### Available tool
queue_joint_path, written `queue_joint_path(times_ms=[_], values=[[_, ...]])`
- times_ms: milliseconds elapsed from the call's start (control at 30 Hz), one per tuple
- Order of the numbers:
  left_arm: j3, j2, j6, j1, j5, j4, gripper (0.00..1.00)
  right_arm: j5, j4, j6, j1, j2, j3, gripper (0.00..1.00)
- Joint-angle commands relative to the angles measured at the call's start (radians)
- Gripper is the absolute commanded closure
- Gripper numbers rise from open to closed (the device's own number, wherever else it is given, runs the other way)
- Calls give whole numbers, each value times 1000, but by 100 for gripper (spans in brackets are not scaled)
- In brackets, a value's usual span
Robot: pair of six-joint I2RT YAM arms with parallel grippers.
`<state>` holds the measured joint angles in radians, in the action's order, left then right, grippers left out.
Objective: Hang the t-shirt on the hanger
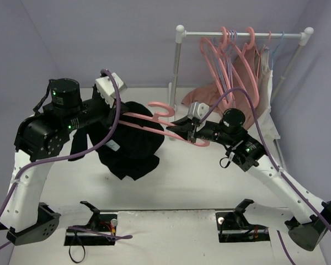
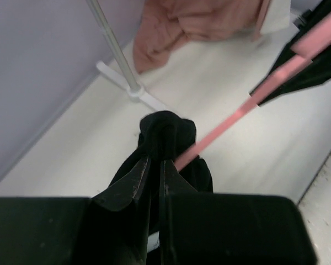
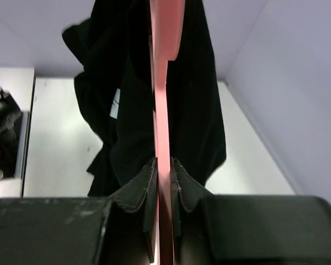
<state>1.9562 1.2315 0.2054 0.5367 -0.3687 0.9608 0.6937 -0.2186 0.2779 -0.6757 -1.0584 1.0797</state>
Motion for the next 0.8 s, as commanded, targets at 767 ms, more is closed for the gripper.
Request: queue_joint_path(times_ms=[767], values=[[60, 77, -13, 11, -107, -8, 100, 290, -289, -78, 64, -44, 88, 100]])
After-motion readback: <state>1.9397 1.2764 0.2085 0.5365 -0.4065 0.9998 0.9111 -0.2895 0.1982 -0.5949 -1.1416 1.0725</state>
